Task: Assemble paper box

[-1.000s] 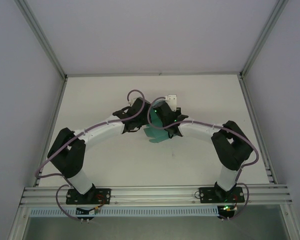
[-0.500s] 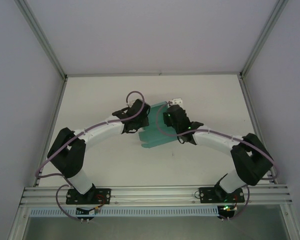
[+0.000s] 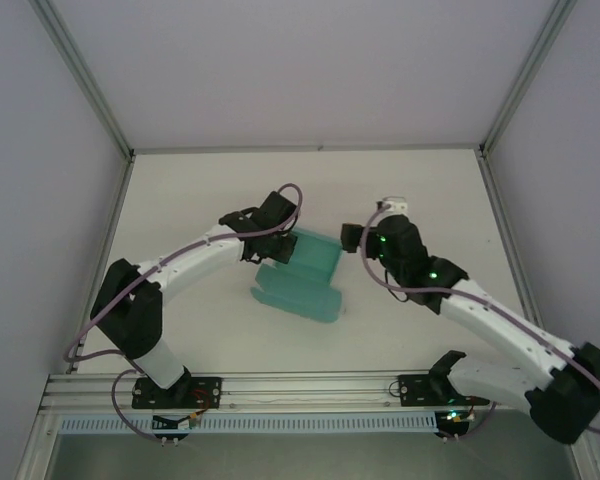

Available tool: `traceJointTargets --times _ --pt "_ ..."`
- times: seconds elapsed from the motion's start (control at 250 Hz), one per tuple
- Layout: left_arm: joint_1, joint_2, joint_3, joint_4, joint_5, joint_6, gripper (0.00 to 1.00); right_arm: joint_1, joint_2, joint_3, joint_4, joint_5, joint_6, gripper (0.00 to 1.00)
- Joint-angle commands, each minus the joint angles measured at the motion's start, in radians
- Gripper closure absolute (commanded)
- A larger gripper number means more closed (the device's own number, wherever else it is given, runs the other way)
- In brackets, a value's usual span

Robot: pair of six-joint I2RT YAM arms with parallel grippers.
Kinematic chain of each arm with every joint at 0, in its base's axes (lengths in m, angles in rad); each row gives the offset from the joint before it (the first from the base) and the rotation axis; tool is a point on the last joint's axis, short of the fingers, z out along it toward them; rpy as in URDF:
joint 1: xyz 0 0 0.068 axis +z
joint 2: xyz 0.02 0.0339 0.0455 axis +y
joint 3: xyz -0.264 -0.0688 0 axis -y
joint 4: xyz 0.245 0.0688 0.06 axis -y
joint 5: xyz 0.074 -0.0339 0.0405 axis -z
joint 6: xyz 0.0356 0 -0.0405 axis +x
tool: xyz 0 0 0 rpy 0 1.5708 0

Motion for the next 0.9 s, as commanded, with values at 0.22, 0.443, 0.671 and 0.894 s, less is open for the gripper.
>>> traceJointTargets --times 0.22,0.443,0.671,0.894 --pt "-0.078 0.122 0.237 -0.509 0.075 0.484 1.0 -0.033 -0.228 -0.035 -0.353 0.021 0.111 0.0" --pt "-0.157 0.295 0.324 -0.525 -0.13 0.463 1.0 -0.046 -0.208 -0.026 -0.38 0.024 0.087 0.0" --pt "-0.206 0.443 0.372 -0.46 -0.266 0.442 1.0 -0.072 -0.182 -0.038 -0.369 0.025 0.078 0.0" --pt "-0.255 0.556 0.397 -0.342 -0.427 0.438 1.0 -0.104 -0.189 -0.063 -0.343 -0.005 0.077 0.0"
